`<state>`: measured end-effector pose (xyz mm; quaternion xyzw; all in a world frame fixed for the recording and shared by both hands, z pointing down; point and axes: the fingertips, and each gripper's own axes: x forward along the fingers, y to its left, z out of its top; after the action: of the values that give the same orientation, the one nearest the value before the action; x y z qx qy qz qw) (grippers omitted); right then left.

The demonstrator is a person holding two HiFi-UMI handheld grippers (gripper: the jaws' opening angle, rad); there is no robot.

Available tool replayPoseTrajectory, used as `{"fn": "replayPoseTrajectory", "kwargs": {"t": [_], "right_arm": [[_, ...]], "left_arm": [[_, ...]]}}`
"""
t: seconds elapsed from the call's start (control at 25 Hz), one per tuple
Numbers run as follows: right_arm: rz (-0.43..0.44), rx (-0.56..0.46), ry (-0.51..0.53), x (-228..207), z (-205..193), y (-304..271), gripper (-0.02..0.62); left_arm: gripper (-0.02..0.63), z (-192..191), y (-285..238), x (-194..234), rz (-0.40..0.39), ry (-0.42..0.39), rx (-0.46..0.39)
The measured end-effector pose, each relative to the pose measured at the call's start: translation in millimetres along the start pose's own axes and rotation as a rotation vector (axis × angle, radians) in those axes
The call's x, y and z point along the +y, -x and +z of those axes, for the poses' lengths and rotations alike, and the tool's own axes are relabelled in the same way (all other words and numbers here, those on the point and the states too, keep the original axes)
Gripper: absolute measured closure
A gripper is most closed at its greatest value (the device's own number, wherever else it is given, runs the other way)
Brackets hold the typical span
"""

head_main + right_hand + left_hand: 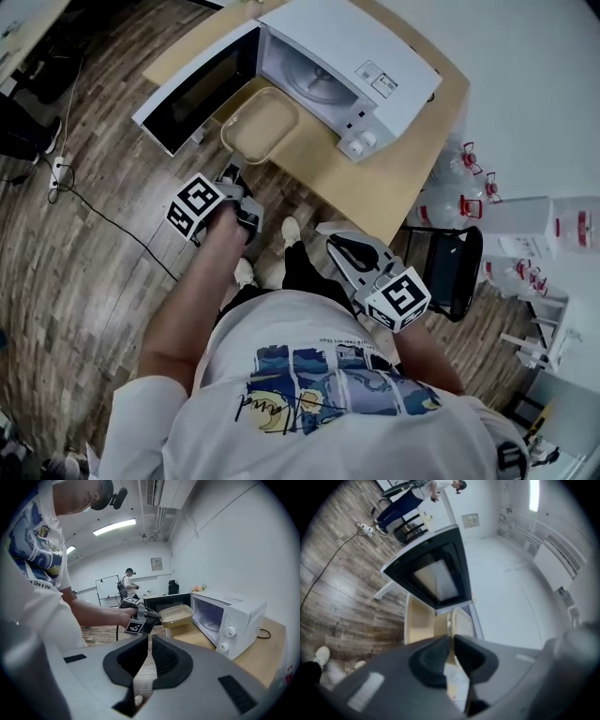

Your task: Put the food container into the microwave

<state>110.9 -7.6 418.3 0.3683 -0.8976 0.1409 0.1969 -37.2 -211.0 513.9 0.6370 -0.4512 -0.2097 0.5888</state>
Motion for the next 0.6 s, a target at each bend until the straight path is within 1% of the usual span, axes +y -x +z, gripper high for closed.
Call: {"fn": "replayPoseTrajectory", "kwargs": {"t": [0.24, 0.44, 0.6], "right_arm": [[0.051, 0.025, 0.021, -55, 3, -2, 0.569], [0.054, 0.024, 0.01, -112, 6, 3, 0.571], [0.052, 0.026, -0.007, -145, 4, 9, 0.571]], "left_arm": [[0.565, 3, -69, -5, 0.037, -0.013, -0.013], [0.565, 6, -124, -15, 0.056, -0.035, -0.028], [0.565, 8, -164, -19, 0.07, -0.048, -0.032]]}}
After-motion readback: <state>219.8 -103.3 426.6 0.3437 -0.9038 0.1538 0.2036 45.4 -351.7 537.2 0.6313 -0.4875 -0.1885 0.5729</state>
